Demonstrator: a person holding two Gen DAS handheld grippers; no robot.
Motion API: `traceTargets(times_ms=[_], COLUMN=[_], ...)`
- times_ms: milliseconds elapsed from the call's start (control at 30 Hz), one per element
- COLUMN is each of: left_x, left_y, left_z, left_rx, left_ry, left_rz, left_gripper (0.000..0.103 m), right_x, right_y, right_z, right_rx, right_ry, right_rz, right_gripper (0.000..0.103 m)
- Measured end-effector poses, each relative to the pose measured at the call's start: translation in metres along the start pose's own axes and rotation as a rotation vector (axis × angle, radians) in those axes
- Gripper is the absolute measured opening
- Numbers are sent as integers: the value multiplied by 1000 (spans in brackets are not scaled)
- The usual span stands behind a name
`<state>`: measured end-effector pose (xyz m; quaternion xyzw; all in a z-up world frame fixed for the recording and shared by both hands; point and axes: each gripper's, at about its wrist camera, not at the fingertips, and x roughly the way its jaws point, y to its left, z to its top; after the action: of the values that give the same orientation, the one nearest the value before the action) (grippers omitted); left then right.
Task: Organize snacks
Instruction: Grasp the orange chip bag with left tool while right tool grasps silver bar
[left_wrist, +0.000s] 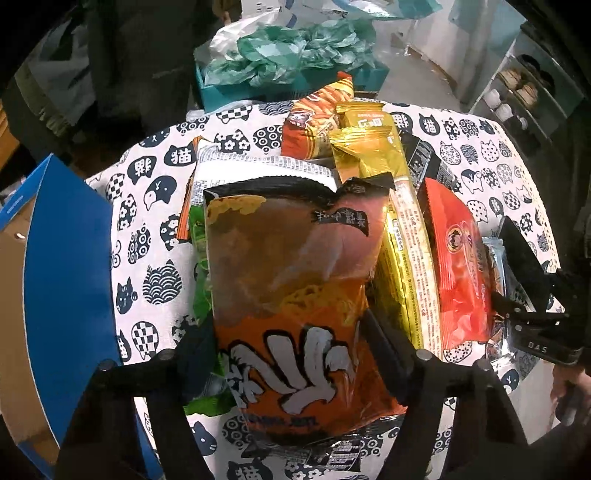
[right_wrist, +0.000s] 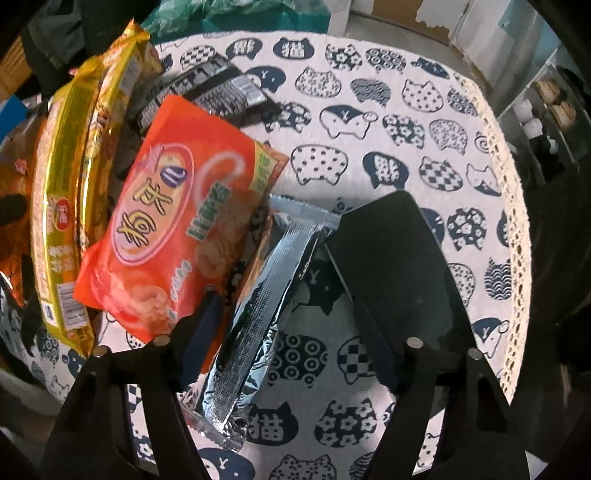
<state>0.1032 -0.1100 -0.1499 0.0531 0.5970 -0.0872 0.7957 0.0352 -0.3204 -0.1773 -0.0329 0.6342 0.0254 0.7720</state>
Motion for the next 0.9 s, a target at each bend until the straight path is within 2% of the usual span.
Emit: traceTargets(times_ms=[167,233,267,333,433,767,900], left_x=[-3,-5,-7,-9,-16,-34,-46], left_y=[5,8,9,10,12,21,30], left_z=[-2,-4,-4,-7,-10,-25,-27], left_rx=[3,-1,2,3,2,17,3], left_ry=[-16,-25,-28,-31,-34,-62,-94], left_rz=[-16,-33,-41,-53,-82,-78,-105], left_gripper=[63,58,57,53,46,40,39], right_x=[16,14,12,8,0,-44,-62], right_y=[8,9,9,9,9,21,28], right_z=[-1,0,1,2,5,15,26], right_rx=[-29,-34,-37,-39,-44,-56,-69], right_ry=[23,15,9,4,5,-61,-94], right_rz=[-6,0,6,2,3,-2,15], right_gripper=[62,53,36,31,29,28,28])
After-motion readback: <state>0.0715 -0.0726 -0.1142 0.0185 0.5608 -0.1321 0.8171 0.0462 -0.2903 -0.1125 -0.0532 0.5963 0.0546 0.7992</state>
